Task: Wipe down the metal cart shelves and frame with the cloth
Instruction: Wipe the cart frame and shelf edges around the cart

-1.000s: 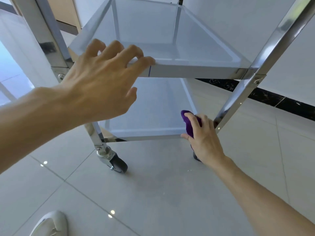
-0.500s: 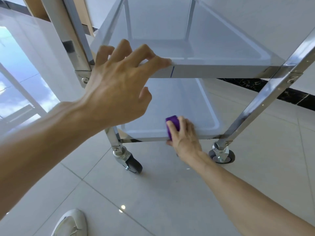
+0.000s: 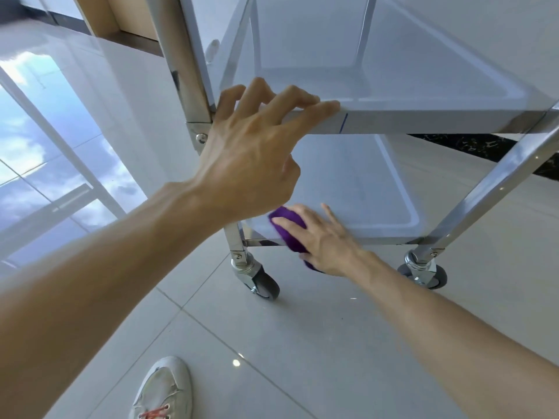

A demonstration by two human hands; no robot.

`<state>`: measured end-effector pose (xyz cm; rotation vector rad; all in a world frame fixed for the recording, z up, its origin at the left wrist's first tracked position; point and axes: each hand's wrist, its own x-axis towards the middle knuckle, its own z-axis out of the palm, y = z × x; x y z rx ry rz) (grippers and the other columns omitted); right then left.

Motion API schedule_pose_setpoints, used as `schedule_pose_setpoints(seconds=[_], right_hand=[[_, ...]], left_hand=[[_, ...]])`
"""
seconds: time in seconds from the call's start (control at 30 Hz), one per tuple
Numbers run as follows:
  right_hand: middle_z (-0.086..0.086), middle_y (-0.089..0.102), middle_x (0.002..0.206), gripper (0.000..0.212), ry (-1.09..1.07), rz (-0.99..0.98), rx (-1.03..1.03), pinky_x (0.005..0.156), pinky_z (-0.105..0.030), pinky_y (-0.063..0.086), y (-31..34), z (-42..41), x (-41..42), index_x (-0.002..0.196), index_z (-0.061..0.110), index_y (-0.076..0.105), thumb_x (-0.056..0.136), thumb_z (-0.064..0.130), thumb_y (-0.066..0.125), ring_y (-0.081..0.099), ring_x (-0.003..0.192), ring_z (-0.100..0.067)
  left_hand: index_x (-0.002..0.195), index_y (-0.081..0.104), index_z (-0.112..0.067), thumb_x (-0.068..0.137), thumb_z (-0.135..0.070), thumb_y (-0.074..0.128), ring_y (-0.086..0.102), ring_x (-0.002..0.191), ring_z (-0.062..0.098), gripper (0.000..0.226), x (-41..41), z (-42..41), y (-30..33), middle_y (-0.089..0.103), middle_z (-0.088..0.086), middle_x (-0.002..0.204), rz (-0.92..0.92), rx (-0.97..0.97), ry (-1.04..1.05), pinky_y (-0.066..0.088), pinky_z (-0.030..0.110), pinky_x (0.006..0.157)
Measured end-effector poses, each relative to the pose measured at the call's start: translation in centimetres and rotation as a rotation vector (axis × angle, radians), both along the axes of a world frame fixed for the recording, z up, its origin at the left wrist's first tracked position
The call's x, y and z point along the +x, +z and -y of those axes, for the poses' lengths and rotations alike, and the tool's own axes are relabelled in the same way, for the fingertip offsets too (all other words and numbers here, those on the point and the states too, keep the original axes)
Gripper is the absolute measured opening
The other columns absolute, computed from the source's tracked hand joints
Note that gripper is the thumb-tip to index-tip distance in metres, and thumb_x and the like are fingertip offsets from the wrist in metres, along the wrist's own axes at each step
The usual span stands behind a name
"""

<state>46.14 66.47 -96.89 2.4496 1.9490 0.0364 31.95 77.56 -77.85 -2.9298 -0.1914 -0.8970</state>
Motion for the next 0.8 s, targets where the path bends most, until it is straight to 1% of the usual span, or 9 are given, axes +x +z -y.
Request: schedule_pose_setpoints(seconds=[0.07, 0.17, 0.23, 0.37, 0.5, 0.57, 0.67, 0.73, 0.8], right_hand=[[-0.005, 0.014, 0.158, 0.097, -0.031, 0.026, 0.017, 0.121, -0.053, 0.01, -0.3, 2.8, 2.2, 0.156, 0.033, 0.007, 0.085, 0.033, 0.074, 0.026, 0.145, -0.025], [-0.009, 0.023, 0.155, 0.098, -0.052, 0.044, 0.041, 0.121, -0.05, 0.015, -0.4, 4.9, 3.5, 0.157, 0.028, 0.016, 0.081, 0.03, 0.079, 0.032, 0.141, -0.03], [-0.012, 0.023, 0.155, 0.096, -0.038, 0.032, 0.047, 0.122, -0.047, 0.014, -0.3, 4.2, 2.9, 0.157, 0.025, 0.019, 0.081, 0.026, 0.079, 0.027, 0.144, -0.033], [-0.013, 0.016, 0.156, 0.093, 0.03, 0.014, 0.03, 0.122, -0.046, 0.012, 0.2, -0.4, -0.9, 0.157, 0.024, 0.012, 0.086, 0.025, 0.073, 0.016, 0.147, -0.033], [-0.016, 0.025, 0.153, 0.084, 0.029, -0.006, 0.024, 0.121, -0.047, 0.013, 0.5, -4.9, -5.3, 0.152, 0.021, 0.021, 0.085, 0.017, 0.071, 0.019, 0.144, -0.033], [-0.015, 0.022, 0.156, 0.087, -0.007, -0.001, 0.009, 0.121, -0.051, 0.01, 0.4, -5.4, -5.8, 0.153, 0.024, 0.018, 0.085, 0.013, 0.071, 0.016, 0.147, -0.033], [-0.009, 0.006, 0.162, 0.101, -0.011, -0.012, -0.022, 0.122, -0.054, 0.004, 0.3, -3.3, -3.9, 0.156, 0.031, 0.002, 0.085, 0.01, 0.07, 0.006, 0.151, -0.027], [-0.005, 0.0, 0.163, 0.1, -0.039, -0.002, -0.036, 0.122, -0.053, 0.005, 0.5, -0.5, -1.4, 0.156, 0.033, -0.002, 0.088, 0.014, 0.069, 0.003, 0.152, -0.024], [-0.003, -0.002, 0.162, 0.101, -0.117, 0.027, -0.067, 0.121, -0.051, 0.006, 0.8, 3.3, 1.5, 0.156, 0.034, -0.005, 0.089, 0.019, 0.068, 0.004, 0.152, -0.023]], left_hand=[[0.147, 0.045, -0.029, 0.079, -0.009, 0.058, 0.047, 0.114, 0.027, 0.071, 0.1, 0.2, 0.1, 0.052, -0.008, 0.139, -0.016, -0.001, 0.0, 0.027, 0.044, 0.107], [0.147, 0.045, -0.028, 0.079, -0.01, 0.057, 0.047, 0.114, 0.027, 0.071, 0.2, 0.4, 0.3, 0.052, -0.008, 0.138, -0.025, -0.003, -0.018, 0.027, 0.044, 0.105], [0.147, 0.044, -0.029, 0.079, -0.011, 0.058, 0.046, 0.114, 0.026, 0.072, 0.3, 0.4, 0.3, 0.052, -0.008, 0.138, -0.022, -0.003, -0.006, 0.027, 0.044, 0.106], [0.146, 0.045, -0.029, 0.076, -0.009, 0.06, 0.047, 0.114, 0.027, 0.075, 0.3, 0.4, 0.0, 0.052, -0.009, 0.139, -0.004, 0.01, 0.001, 0.027, 0.046, 0.106], [0.144, 0.047, -0.028, 0.076, -0.008, 0.06, 0.048, 0.113, 0.03, 0.073, 0.3, 0.7, -0.2, 0.053, -0.007, 0.137, 0.017, 0.026, 0.018, 0.03, 0.049, 0.105], [0.144, 0.049, -0.026, 0.076, -0.007, 0.061, 0.049, 0.112, 0.031, 0.072, 0.3, 0.8, -0.2, 0.054, -0.005, 0.136, 0.022, 0.037, 0.025, 0.031, 0.05, 0.105], [0.145, 0.047, -0.026, 0.076, -0.005, 0.059, 0.049, 0.113, 0.031, 0.073, 0.2, 0.6, -0.2, 0.054, -0.005, 0.137, 0.013, 0.053, 0.026, 0.031, 0.049, 0.105], [0.145, 0.046, -0.026, 0.076, -0.005, 0.058, 0.048, 0.113, 0.03, 0.073, 0.1, 0.6, -0.1, 0.053, -0.006, 0.138, 0.009, 0.061, 0.028, 0.03, 0.049, 0.105], [0.145, 0.045, -0.027, 0.077, -0.006, 0.058, 0.048, 0.112, 0.03, 0.073, 0.2, 0.6, -0.2, 0.053, -0.006, 0.137, 0.015, 0.062, 0.027, 0.03, 0.049, 0.105]])
